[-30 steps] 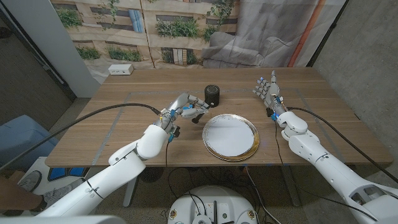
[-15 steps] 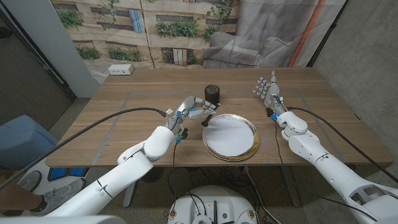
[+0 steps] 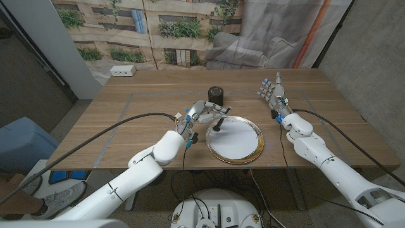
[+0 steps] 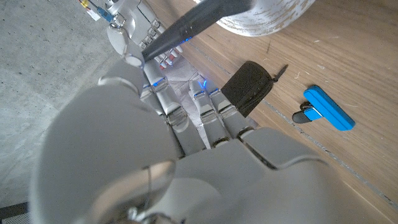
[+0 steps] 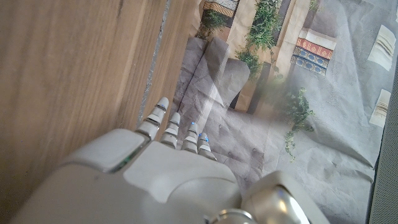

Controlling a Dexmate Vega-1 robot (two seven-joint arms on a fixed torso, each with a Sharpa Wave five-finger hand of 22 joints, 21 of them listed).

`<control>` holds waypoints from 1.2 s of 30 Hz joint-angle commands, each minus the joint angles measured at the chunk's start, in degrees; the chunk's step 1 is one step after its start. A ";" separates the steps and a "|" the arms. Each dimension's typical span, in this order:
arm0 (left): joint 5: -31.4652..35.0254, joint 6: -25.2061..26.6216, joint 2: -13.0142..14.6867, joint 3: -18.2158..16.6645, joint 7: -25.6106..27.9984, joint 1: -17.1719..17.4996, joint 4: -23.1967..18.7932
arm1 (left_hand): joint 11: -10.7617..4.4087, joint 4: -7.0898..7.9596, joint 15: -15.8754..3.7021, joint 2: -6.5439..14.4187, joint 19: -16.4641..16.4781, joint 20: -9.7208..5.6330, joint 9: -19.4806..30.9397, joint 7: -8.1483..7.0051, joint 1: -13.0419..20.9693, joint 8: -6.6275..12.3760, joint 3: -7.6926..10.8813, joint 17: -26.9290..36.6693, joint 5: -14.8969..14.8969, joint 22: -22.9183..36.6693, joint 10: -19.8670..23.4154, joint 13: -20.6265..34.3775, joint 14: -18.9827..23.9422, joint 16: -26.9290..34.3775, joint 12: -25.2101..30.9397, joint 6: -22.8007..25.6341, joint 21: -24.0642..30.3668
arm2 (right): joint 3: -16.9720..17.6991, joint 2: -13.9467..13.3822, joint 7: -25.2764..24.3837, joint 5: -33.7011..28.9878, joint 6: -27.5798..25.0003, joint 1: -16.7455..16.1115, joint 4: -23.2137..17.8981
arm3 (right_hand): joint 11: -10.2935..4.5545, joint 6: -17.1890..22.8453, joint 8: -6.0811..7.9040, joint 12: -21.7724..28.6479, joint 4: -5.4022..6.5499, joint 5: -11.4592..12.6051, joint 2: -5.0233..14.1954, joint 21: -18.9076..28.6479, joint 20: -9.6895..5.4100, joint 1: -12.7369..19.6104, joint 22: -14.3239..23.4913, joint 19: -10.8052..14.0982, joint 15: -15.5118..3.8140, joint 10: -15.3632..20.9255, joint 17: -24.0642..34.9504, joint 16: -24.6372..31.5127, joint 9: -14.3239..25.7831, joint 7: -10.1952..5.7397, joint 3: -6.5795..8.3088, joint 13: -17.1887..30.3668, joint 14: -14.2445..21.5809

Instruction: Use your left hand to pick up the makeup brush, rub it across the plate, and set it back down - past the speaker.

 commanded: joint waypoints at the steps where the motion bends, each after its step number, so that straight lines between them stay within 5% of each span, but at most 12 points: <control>1: -3.51 -0.82 -1.76 1.45 -0.02 0.21 2.82 | -0.24 0.22 -9.44 0.84 -0.55 -4.57 0.12 -0.32 -0.04 0.26 -0.41 0.18 0.31 0.17 0.25 0.11 0.26 0.31 0.25 -0.50 -0.11 | 0.00 0.00 -0.01 0.00 -0.01 0.00 0.00 | 0.07 -0.46 0.28 0.40 0.27 0.25 5.72 0.27 0.37 0.31 0.33 0.16 0.58 -0.28 0.28 0.17 0.10 -0.06 -0.03 0.18 0.03; 36: -2.45 -14.01 -7.66 7.24 -0.64 -0.26 12.88 | -0.25 0.09 -9.55 1.23 -2.29 -3.62 0.13 -0.47 0.04 0.25 -1.28 0.09 0.40 0.13 0.01 0.14 0.56 0.28 0.27 -0.99 -0.76 | 0.00 0.00 -0.01 0.00 0.00 0.00 0.01 | 0.15 -0.43 0.29 0.40 0.27 0.25 5.72 0.26 0.39 0.31 0.33 0.15 0.70 -0.26 0.28 0.17 0.11 -0.01 -0.03 0.18 0.01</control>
